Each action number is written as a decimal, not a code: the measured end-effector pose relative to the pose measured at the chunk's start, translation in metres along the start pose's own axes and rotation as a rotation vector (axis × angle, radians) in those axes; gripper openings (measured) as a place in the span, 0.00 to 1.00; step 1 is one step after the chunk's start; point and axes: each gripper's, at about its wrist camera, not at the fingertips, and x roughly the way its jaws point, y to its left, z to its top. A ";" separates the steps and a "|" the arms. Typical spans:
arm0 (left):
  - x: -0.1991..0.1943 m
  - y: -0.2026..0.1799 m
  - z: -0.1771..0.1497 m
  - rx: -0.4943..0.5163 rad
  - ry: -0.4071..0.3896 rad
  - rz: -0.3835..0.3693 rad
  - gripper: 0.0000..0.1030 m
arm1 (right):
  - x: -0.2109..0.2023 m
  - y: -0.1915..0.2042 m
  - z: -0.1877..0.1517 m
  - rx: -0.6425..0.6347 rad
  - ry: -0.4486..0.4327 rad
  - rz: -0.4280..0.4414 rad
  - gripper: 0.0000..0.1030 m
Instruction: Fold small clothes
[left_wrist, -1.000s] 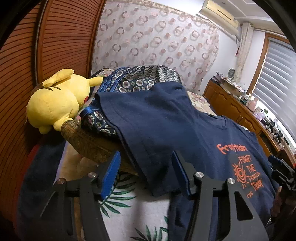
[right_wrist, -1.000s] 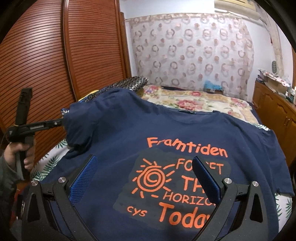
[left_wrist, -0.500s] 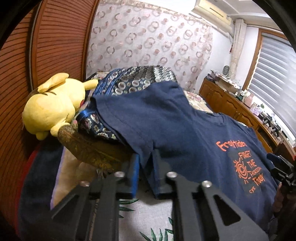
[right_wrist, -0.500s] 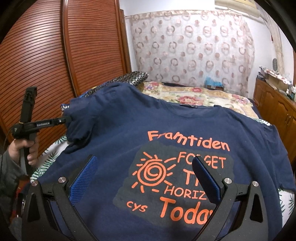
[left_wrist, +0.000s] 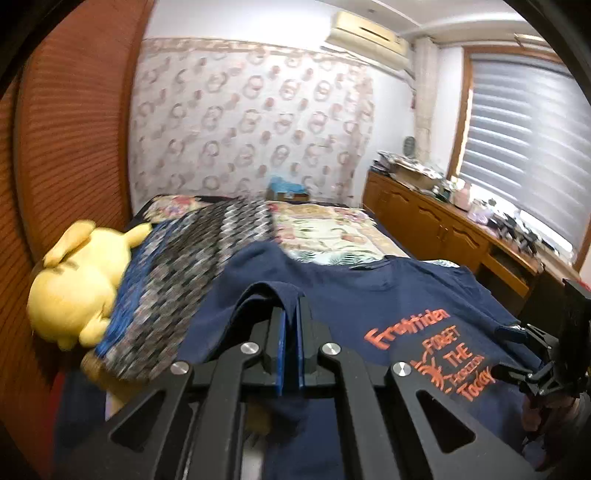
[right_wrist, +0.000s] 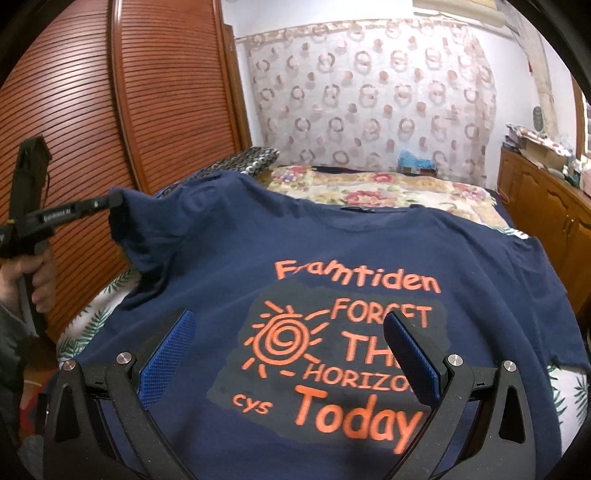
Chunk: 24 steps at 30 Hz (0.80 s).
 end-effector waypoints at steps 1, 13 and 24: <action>0.007 -0.008 0.006 0.019 0.007 -0.011 0.00 | -0.002 -0.004 0.000 0.007 -0.004 -0.006 1.00; 0.060 -0.072 -0.002 0.158 0.178 -0.069 0.19 | -0.016 -0.035 -0.006 0.056 -0.009 -0.047 1.00; 0.018 -0.060 -0.006 0.150 0.147 -0.051 0.53 | -0.012 -0.039 0.000 0.030 0.009 -0.055 1.00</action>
